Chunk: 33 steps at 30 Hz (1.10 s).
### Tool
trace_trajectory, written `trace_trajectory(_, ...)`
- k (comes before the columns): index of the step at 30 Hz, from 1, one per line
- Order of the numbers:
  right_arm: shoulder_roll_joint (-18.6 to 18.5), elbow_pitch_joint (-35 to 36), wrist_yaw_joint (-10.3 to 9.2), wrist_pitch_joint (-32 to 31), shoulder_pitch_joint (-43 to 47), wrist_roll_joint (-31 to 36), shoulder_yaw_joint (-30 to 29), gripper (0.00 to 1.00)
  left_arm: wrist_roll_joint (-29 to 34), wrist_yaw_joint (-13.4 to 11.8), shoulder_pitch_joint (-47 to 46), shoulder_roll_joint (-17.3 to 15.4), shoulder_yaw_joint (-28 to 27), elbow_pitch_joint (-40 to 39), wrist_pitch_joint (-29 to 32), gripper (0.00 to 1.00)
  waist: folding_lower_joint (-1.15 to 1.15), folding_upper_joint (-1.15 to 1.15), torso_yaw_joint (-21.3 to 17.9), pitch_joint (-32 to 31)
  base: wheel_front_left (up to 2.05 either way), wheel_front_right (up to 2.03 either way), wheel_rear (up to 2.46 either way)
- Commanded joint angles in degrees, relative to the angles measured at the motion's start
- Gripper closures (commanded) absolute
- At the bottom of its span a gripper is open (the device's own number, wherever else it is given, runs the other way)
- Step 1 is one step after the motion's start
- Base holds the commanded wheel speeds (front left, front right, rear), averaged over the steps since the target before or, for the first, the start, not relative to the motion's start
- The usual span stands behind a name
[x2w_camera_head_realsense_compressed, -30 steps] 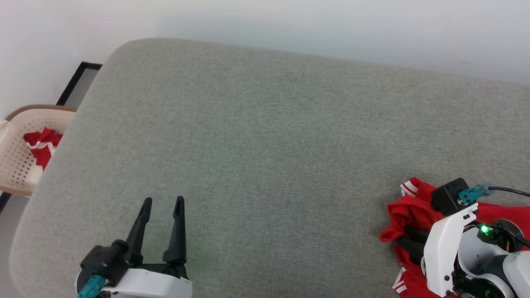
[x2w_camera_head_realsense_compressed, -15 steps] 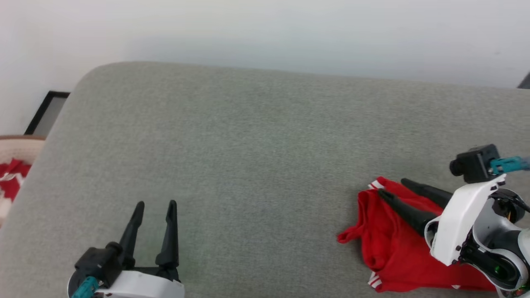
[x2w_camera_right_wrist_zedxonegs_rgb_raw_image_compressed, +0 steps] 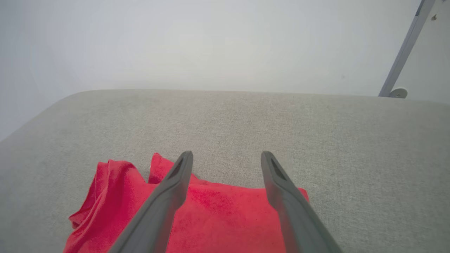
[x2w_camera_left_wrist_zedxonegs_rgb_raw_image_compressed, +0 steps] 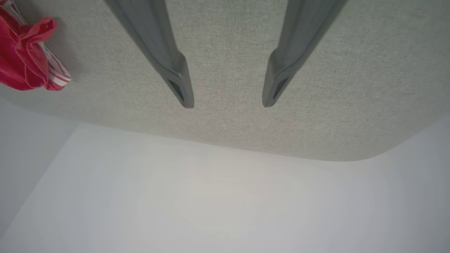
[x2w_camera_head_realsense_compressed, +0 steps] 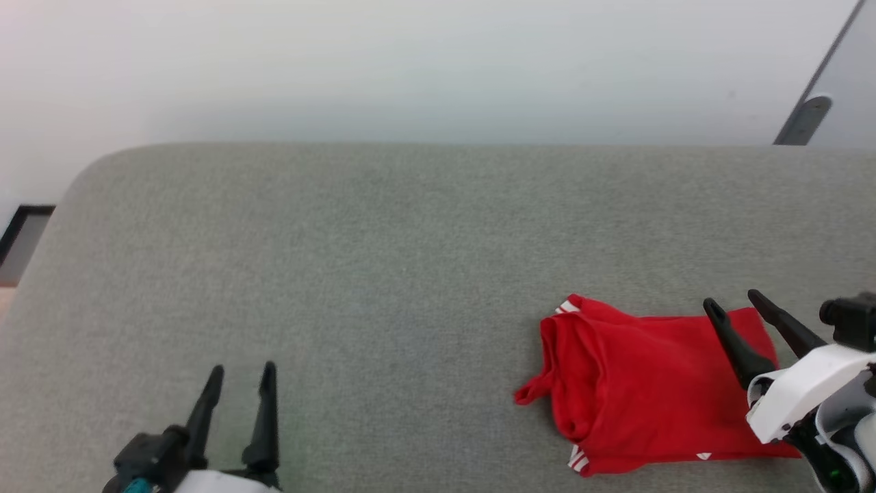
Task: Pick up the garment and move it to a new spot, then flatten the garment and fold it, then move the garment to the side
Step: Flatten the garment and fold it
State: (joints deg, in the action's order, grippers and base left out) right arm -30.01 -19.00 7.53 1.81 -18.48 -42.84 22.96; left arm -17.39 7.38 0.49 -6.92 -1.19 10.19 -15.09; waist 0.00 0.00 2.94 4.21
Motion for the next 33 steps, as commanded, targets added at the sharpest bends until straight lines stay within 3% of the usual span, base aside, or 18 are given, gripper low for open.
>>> trace_trajectory(1, 0.9, -1.0, -0.1, 2.3, -0.6, 0.8, 0.0, 0.0, 0.6, 0.1, 1.2, -0.2, -0.8, -0.4, 0.0, 0.0, 0.0, 0.0, -1.8, -1.9, 0.0, 0.0, 0.0)
trace_trajectory(6, 2.6, -5.1, -0.1, 9.7, -0.2, 4.3, -1.8, 0.0, 1.4, 0.1, 4.8, 0.3, -3.0, -1.9, 0.0, 0.0, 0.0, 0.0, -3.2, -4.4, 0.0, 0.0, 0.0)
trace_trajectory(14, 4.3, -3.7, -0.1, 12.7, 2.7, 10.2, -5.1, 0.0, 2.9, 0.1, 8.8, -0.5, -3.9, -6.1, 0.0, 0.0, 0.0, 0.0, -3.7, -6.2, 0.0, 0.0, 0.0)
trace_trajectory(21, 4.1, 1.3, -0.1, 12.0, 9.0, 13.6, -7.7, 0.0, 2.2, 0.1, 13.2, 0.3, -5.7, -8.8, 0.0, 0.0, 0.0, 0.0, -3.5, -8.2, 0.0, 0.0, 0.0)
trace_trajectory(33, 7.5, 15.5, -0.1, 6.6, 21.0, 16.2, -20.0, 0.0, 3.3, 0.1, 19.9, 2.2, -7.8, -14.3, 0.0, 0.0, 0.0, 0.0, -3.5, -8.3, 0.0, 0.0, 0.0)
